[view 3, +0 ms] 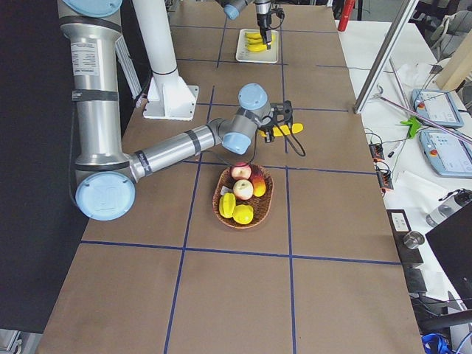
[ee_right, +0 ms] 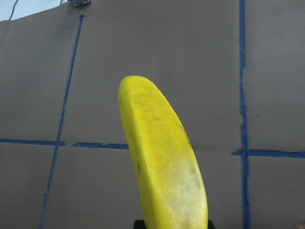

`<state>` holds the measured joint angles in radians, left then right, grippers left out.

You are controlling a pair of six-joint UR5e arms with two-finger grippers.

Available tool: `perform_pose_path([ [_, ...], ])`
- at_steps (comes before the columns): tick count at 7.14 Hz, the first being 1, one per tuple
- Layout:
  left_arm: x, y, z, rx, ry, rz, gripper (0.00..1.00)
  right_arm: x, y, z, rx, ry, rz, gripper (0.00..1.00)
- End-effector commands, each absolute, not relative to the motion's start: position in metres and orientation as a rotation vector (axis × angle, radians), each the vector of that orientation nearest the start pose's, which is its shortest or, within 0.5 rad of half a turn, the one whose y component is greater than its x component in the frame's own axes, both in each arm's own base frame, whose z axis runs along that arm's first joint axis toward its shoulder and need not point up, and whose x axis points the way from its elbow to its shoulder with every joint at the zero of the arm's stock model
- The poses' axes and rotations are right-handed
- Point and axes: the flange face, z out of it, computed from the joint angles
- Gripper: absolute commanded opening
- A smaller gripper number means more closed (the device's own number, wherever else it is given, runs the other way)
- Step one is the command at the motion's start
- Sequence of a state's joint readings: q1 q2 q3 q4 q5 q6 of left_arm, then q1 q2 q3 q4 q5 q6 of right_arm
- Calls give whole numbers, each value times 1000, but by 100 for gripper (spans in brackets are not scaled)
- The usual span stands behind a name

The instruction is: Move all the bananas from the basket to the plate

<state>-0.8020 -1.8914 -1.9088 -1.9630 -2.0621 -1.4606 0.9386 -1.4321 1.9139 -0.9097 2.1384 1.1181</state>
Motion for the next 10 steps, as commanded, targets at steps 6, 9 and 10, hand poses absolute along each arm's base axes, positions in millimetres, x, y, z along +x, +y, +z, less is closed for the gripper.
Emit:
perform_pose_path([
  [6,382,-466,170,-177,1486,-601,99,-468,-326,147,443,-1241,206,0],
  [9,426,-463,142,-221,1501,-636,98,-475,-316,147,440,-1244,196,1],
  [10,436,-461,144,-228,1492,-636,97,-475,-316,143,442,-1251,196,1],
])
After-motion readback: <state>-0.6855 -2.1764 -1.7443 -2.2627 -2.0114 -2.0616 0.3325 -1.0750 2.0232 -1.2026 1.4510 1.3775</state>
